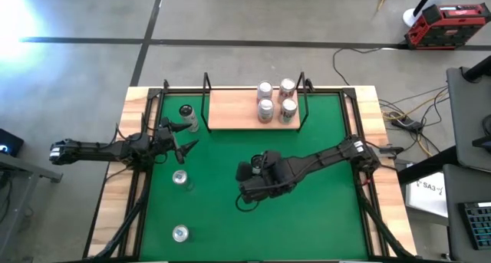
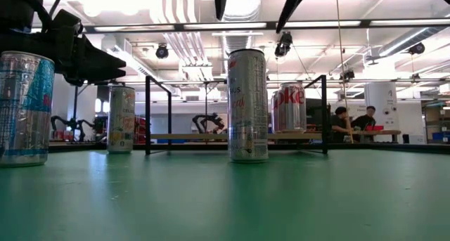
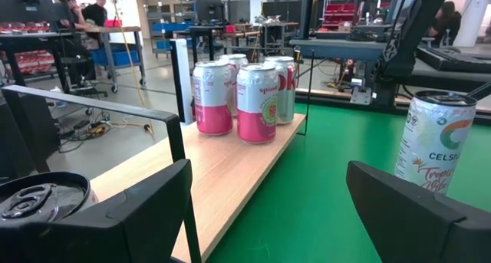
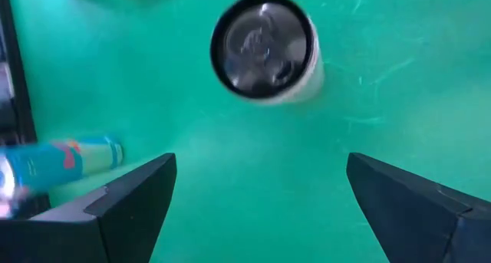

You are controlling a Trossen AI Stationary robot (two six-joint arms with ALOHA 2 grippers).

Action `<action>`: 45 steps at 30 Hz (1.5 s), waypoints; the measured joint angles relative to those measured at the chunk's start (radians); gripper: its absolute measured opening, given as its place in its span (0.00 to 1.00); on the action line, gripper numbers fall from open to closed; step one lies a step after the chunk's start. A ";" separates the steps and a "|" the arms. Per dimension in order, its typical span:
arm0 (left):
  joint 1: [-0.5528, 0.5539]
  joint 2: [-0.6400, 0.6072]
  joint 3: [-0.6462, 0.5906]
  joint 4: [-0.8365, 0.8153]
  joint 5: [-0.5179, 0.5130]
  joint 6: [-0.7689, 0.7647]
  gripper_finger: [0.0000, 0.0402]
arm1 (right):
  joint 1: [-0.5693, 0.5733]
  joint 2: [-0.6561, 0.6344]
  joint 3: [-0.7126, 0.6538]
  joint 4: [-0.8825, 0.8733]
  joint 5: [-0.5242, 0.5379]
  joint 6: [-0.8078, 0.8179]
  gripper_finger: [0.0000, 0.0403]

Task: Place canned beverage on shelf
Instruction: Put the right black and white soda can on the shelf

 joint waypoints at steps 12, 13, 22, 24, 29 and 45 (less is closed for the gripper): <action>0.000 0.000 0.000 0.001 0.000 0.000 0.83 | -0.089 0.000 -0.013 -0.002 -0.120 0.403 0.93; 0.000 0.000 0.000 0.001 0.000 0.000 0.83 | -0.096 0.000 -0.018 -0.002 -0.126 0.422 0.93; 0.000 0.000 0.000 0.001 0.000 0.000 0.83 | -0.152 0.000 -0.053 0.001 -0.146 0.593 0.93; 0.000 0.000 0.000 0.001 0.000 0.000 0.83 | -0.163 0.000 -0.058 0.001 -0.170 0.639 0.93; 0.000 0.000 0.000 0.001 0.000 0.000 0.83 | -0.189 0.000 -0.079 0.010 -0.243 0.703 0.93; 0.000 0.000 0.000 0.001 0.000 0.000 0.83 | -0.217 0.000 -0.164 0.108 -0.312 0.742 0.92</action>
